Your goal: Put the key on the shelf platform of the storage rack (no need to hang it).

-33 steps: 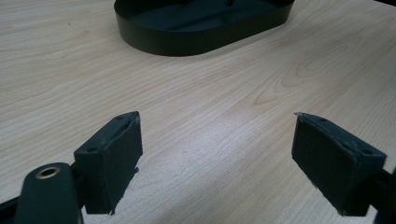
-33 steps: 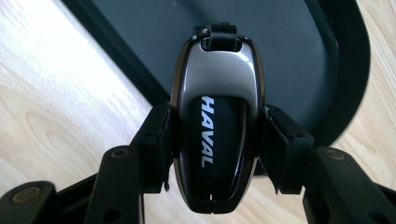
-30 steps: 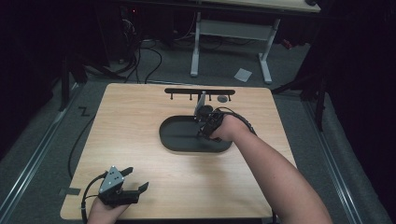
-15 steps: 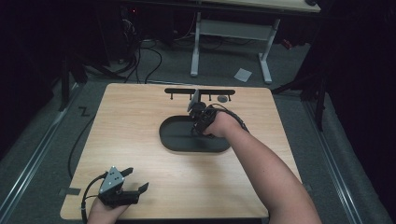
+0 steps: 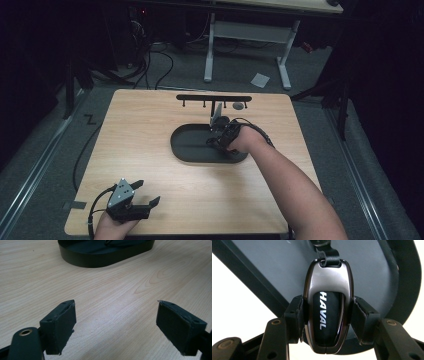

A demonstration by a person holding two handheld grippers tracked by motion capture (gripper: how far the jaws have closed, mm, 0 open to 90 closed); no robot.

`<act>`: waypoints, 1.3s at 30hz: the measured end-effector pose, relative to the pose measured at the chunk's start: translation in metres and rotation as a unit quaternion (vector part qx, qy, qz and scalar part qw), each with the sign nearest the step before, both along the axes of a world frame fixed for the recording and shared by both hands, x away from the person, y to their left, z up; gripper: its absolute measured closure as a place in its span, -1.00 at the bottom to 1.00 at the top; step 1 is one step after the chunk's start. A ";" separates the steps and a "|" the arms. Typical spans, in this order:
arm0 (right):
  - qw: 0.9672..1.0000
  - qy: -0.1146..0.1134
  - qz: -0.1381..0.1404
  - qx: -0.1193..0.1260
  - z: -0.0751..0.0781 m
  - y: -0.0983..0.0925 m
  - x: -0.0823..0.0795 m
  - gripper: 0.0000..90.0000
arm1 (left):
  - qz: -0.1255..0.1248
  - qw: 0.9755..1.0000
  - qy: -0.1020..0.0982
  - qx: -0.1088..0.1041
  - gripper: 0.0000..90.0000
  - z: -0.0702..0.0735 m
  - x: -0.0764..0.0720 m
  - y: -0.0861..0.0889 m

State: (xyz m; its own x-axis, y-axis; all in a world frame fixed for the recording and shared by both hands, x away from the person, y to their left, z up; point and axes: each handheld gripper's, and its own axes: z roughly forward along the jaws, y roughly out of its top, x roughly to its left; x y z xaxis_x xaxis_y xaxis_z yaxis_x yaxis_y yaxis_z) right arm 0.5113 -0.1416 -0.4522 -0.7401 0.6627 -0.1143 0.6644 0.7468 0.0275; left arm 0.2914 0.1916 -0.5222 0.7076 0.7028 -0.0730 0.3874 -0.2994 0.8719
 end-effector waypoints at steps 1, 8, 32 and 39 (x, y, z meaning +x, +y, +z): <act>1.000 0.000 -0.001 -0.001 -0.001 -0.002 0.001 0.09 | 0.000 1.000 -0.001 0.000 -0.62 0.000 0.000 0.000; 1.000 -0.001 0.000 -0.011 -0.010 -0.010 0.000 0.09 | -0.003 1.000 0.003 0.005 -0.62 0.000 0.000 0.000; 1.000 0.011 -0.020 -0.012 -0.035 -0.014 0.004 0.07 | 0.001 1.000 0.002 0.003 -0.62 0.000 -0.002 0.002; 1.000 0.005 -0.028 0.008 -0.030 -0.015 0.001 -0.11 | 0.000 1.000 0.002 0.005 -0.62 -0.001 -0.001 0.001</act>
State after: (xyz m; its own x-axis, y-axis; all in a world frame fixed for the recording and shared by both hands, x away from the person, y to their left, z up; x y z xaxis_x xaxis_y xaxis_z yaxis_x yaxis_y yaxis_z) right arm 0.5122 -0.1569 -0.4817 -0.7026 0.7052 -0.0957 0.7058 0.7076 0.0327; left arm 0.2903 0.1929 -0.5231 0.7066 0.7042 -0.0686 0.3913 -0.3081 0.8672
